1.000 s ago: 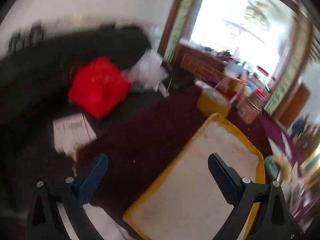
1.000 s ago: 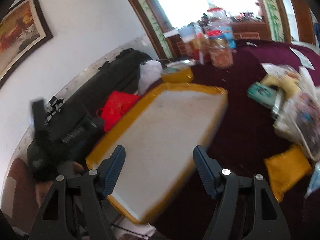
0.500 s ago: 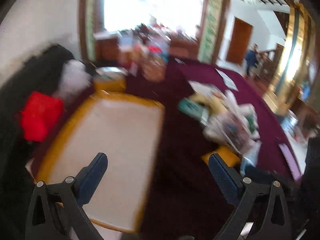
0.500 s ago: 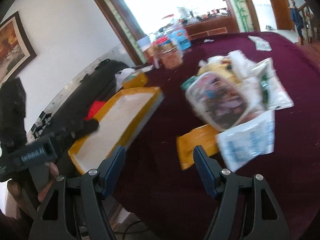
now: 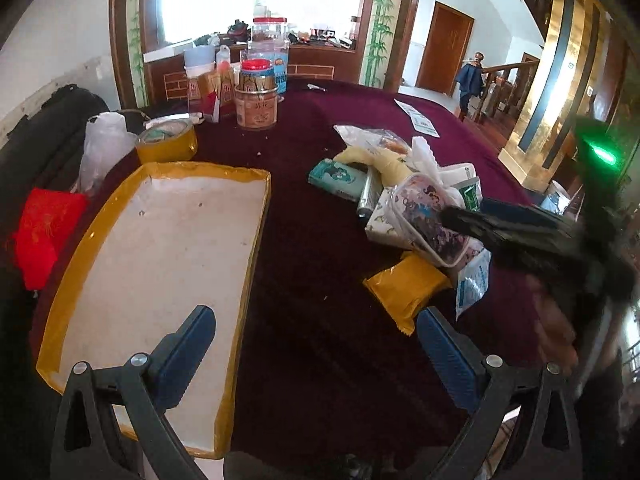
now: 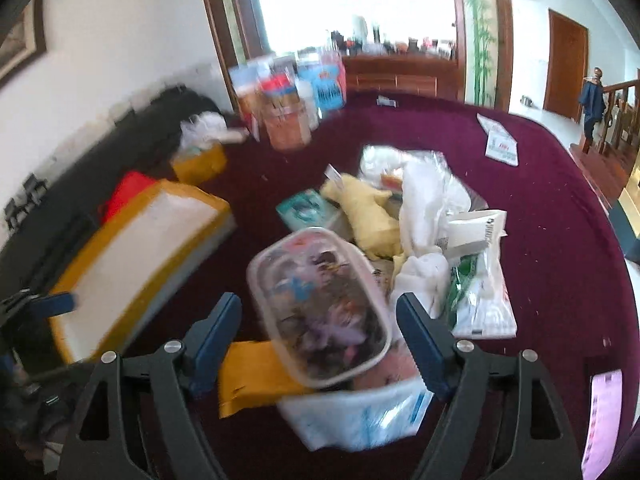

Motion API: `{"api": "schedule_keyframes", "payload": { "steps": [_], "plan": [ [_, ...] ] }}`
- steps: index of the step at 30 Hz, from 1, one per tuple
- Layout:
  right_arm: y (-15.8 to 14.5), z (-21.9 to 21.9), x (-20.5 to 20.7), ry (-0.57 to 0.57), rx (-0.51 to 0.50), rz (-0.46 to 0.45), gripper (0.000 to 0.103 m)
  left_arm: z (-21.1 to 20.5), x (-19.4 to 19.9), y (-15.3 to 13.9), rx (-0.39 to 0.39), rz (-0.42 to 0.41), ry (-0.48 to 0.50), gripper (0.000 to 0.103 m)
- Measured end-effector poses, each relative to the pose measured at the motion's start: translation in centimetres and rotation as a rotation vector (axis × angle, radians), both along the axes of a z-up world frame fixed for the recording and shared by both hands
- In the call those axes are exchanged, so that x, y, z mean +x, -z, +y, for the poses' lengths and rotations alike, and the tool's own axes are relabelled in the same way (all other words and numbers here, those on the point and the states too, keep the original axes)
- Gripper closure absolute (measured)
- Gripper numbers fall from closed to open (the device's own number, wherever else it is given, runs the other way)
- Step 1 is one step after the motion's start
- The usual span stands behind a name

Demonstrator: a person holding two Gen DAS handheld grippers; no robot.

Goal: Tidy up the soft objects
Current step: 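Grasp the pink-zippered cartoon pouch with the right gripper while the left grasps the mustard-yellow packet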

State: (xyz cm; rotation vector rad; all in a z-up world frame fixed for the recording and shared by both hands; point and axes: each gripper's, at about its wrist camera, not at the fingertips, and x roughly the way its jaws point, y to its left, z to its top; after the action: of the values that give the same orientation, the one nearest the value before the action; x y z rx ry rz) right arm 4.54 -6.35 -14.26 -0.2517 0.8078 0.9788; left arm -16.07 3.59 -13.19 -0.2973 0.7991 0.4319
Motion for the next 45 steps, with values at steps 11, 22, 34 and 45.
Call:
{"api": "schedule_keyframes", "payload": {
  "steps": [11,22,34,45],
  "plan": [
    [3.1,3.4,-1.9,-0.040,-0.182,-0.143,0.018,1.9,-0.6,1.0,-0.063,-0.006,0.002,0.001],
    [1.5,-2.3,1.6,0.135,0.106,0.094,0.080,0.3,2.3,1.7,-0.040,0.043,0.156,0.001],
    [0.8,-5.9,-0.9,0.022,0.228,0.183,0.034,-2.2,7.7,4.1,0.023,0.201,0.335,0.001],
    [2.6,-2.4,0.5,0.022,0.151,0.287,0.034,-1.7,11.2,8.3,-0.094,0.339,0.380,0.051]
  ]
}}
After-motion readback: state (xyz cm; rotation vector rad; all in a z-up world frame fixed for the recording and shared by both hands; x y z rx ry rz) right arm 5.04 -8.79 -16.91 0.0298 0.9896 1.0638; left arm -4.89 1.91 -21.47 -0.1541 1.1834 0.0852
